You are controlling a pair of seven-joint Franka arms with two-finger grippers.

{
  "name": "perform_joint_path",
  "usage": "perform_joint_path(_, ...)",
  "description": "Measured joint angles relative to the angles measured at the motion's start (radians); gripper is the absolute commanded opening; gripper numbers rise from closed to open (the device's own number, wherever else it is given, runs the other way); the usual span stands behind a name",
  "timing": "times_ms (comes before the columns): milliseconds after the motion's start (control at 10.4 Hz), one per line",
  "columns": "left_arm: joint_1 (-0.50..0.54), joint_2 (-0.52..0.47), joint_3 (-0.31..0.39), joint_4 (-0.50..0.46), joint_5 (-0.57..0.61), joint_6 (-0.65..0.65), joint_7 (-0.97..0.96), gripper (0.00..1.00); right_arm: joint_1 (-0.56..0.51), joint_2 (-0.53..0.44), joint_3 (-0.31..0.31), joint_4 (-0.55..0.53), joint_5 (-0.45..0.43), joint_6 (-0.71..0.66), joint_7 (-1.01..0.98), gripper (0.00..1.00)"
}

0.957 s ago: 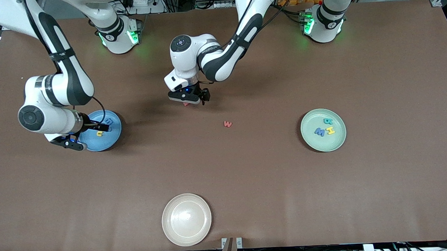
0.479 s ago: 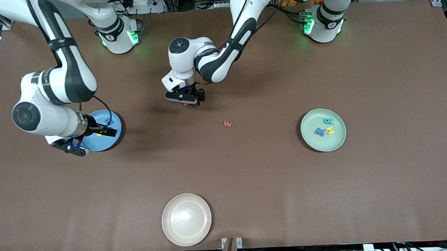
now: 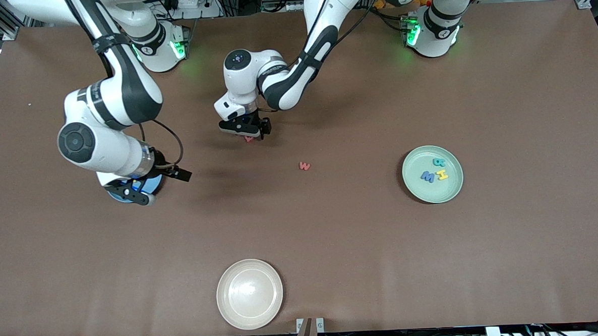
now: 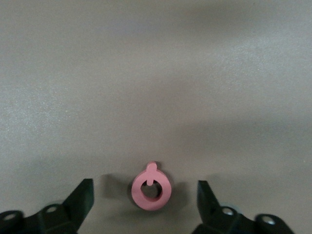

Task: Sort upper and lower case letters into plates
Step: 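Grasp the pink Q with the left gripper while the right gripper withdraws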

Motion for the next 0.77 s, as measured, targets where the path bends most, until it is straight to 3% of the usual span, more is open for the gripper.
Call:
perform_joint_path(96, -0.002, 0.000, 0.001, 0.000, 0.000, 0.000, 0.000, 0.67, 0.008, 0.010, 0.008, 0.014, 0.000, 0.012, 0.016, 1.00)
perform_joint_path(479, -0.011, 0.003, 0.002, 0.000, -0.003, 0.000, 0.000, 0.56, 0.004, 0.035, 0.007, 0.045, 0.000, 0.012, 0.018, 1.00)
perform_joint_path(574, -0.012, 0.003, 0.003, 0.000, -0.004, 0.000, 0.000, 0.48, 0.002, 0.036, 0.007, 0.048, 0.000, 0.012, 0.017, 1.00)
perform_joint_path(766, -0.012, 0.005, 0.004, 0.000, -0.005, 0.000, -0.001, 0.18, -0.001, 0.036, 0.007, 0.056, 0.000, 0.012, 0.017, 1.00)
